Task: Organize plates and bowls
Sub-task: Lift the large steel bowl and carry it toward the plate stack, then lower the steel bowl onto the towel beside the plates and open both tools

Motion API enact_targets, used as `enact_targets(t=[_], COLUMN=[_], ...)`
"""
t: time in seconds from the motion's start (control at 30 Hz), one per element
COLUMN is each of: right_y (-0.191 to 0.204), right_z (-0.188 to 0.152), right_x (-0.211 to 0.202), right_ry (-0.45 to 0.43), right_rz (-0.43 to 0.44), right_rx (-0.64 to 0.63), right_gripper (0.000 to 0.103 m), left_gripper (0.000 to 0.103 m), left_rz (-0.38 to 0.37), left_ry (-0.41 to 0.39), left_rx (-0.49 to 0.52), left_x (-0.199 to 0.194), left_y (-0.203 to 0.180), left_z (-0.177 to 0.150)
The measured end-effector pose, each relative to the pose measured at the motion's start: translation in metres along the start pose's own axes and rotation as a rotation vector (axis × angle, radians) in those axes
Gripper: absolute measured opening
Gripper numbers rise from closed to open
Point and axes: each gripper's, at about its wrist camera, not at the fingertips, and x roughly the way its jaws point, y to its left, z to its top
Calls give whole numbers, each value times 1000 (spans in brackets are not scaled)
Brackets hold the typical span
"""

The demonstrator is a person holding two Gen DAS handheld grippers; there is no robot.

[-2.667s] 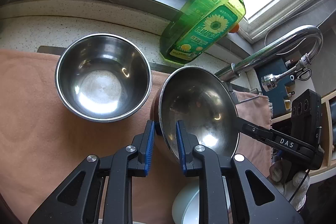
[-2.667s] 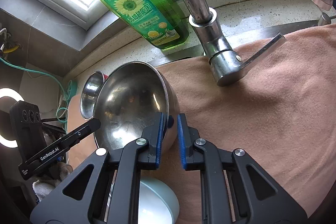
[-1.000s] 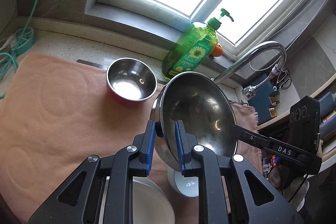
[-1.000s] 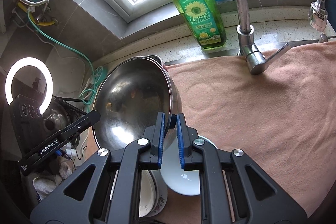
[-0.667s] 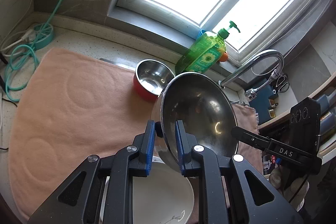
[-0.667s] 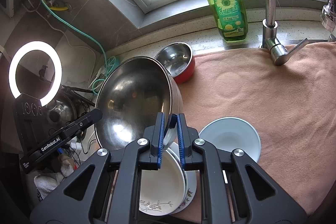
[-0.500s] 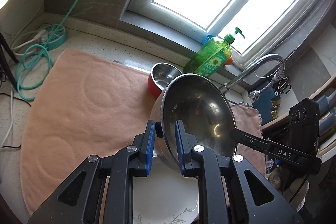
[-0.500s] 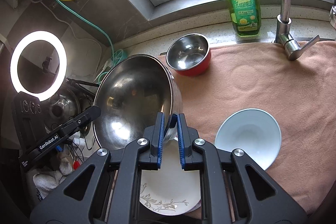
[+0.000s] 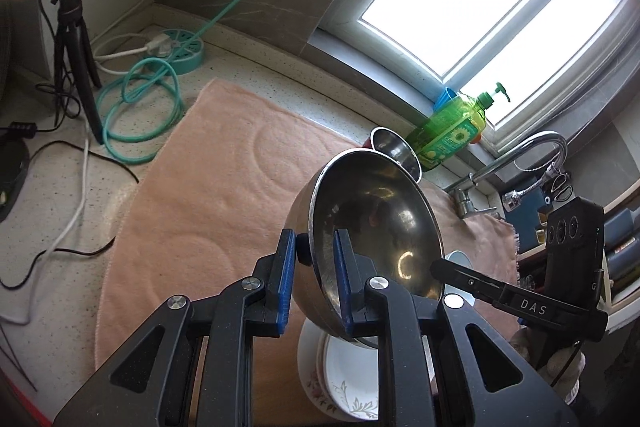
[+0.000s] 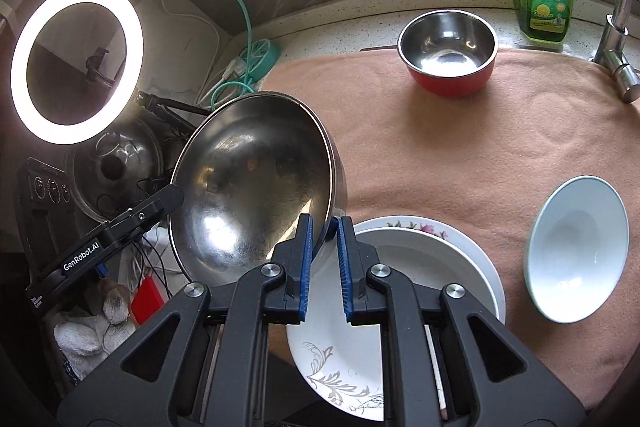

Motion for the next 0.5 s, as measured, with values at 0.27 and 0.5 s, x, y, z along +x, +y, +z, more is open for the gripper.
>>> enact_targets(t=[0.27, 0.5], right_y=[24, 36], right_z=[-5, -9], right_x=[33, 59], right_ry=[59, 104], right_rz=[-4, -17], right_rx=[-34, -63], right_gripper=[13, 13], left_gripper=[17, 17], left_rz=[35, 59], left_ry=[5, 31], left_rx=[-61, -106], left_x=[-6, -3], left_y=[36, 61], left_z=[-10, -24])
